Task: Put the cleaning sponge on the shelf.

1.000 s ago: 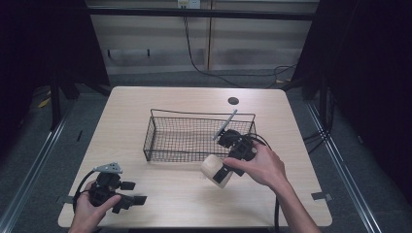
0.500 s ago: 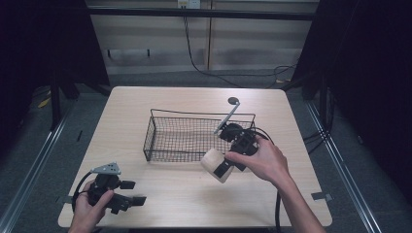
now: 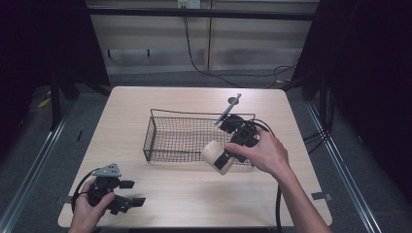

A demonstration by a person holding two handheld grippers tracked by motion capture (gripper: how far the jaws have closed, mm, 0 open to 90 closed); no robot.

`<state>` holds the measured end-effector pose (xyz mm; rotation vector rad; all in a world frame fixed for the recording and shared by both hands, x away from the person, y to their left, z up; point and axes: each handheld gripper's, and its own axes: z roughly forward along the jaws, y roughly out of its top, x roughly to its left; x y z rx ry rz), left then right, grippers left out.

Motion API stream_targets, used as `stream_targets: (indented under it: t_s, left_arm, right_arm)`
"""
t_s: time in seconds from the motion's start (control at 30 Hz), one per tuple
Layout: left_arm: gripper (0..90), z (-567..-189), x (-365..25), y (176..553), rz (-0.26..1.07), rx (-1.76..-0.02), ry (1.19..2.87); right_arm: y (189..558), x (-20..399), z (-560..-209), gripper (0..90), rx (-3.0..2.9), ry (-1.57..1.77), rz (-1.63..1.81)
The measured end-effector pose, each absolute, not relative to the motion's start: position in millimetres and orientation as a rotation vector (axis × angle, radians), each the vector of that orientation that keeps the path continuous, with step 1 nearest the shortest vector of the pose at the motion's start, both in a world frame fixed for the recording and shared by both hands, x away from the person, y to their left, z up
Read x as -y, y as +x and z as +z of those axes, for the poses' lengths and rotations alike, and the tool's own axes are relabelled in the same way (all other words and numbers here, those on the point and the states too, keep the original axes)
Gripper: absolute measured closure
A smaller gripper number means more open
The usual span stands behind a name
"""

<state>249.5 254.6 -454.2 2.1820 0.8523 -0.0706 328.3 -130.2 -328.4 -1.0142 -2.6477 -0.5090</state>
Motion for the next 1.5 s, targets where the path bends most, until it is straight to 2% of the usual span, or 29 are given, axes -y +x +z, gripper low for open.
stream_targets:
  t_s: [0.93,1.5]
  left_arm:
    - [16.7,-453.5,-255.2,250.0,-0.100,-0.841,2.171]
    - [16.7,-454.3,-254.7,250.5,-0.096,-0.855,2.178]
  right_arm:
    - [364.0,155.2,-309.9,25.2,2.567,-1.245,-0.584]
    - [378.1,170.9,-314.4,25.1,2.512,-1.427,-0.575]
